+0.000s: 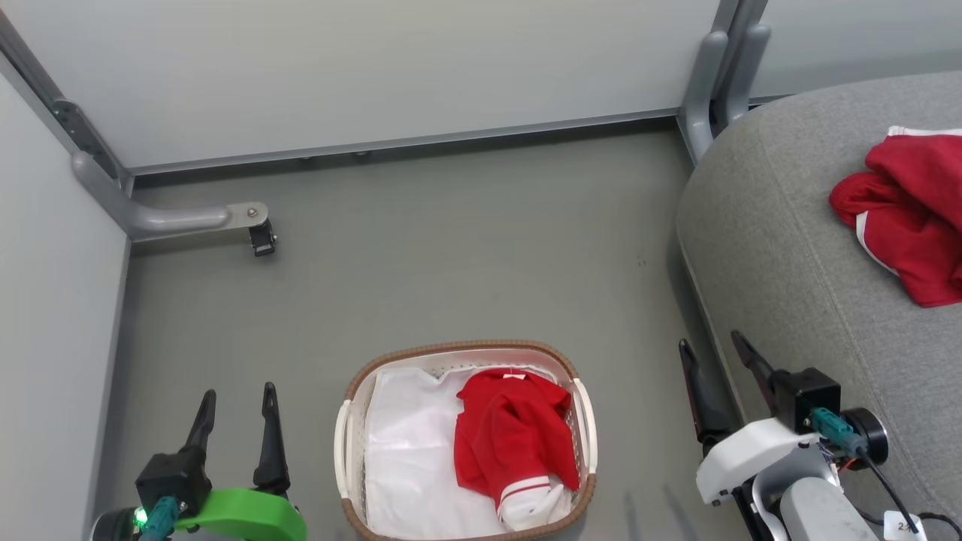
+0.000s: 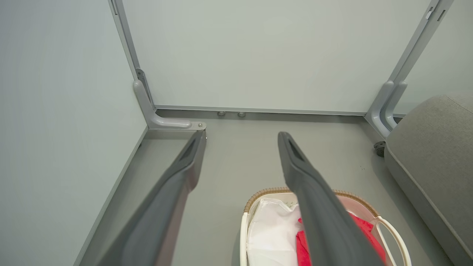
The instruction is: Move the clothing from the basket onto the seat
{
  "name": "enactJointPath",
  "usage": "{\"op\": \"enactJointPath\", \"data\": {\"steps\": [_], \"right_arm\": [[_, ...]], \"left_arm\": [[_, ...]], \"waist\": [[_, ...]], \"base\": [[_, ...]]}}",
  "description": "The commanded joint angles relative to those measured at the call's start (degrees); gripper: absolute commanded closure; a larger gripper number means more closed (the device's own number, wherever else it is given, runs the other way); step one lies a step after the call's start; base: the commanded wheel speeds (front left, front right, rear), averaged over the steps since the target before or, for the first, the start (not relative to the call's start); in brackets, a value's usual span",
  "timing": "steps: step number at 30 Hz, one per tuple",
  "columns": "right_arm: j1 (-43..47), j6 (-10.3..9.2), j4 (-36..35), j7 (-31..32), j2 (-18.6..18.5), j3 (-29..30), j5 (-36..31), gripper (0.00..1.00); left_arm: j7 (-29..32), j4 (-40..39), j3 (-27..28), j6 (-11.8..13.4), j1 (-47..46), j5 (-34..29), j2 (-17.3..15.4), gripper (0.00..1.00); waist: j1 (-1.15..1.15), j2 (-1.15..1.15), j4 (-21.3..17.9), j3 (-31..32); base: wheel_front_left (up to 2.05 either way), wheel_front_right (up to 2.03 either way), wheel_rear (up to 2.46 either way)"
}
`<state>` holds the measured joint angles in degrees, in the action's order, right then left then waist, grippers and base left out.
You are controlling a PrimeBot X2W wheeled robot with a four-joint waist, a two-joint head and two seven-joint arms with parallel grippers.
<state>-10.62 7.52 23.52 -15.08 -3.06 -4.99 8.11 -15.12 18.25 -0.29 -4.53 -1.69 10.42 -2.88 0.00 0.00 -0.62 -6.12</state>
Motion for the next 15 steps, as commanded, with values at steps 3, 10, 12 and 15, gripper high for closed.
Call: {"op": "enactJointPath", "data": {"steps": [3,10,12,15], "right_arm": [[1.67,-0.06,0.19,-0.13,-0.18,-0.19,0.29,0.0],[0.67,-0.06,0.14,-0.13,-0.28,-0.38,-0.02,0.0],[0.1,-0.06,-0.08,-0.13,-0.35,-0.42,-0.08,0.0],[-1.11,-0.06,-0.58,-0.13,-0.36,-0.56,-0.16,0.0]], "left_arm": [[-0.04,0.23,-0.37,-0.27,1.8,0.37,-0.1,0.0],[-0.05,1.4,-1.14,-0.93,0.83,0.62,-0.09,0.0],[-0.04,1.94,-1.84,-1.02,0.05,1.07,-0.1,0.0],[-0.05,3.29,-3.37,-1.58,-1.44,2.73,-0.1,0.0]], "waist": [[0.0,0.0,0.25,1.18],[0.0,0.0,-0.31,-0.12],[0.0,0.0,-0.51,-1.15],[0.0,0.0,-0.99,-3.17]], "base": [[0.0,0.0,0.0],[0.0,0.0,0.0],[0.0,0.0,0.0],[0.0,0.0,0.0]]}}
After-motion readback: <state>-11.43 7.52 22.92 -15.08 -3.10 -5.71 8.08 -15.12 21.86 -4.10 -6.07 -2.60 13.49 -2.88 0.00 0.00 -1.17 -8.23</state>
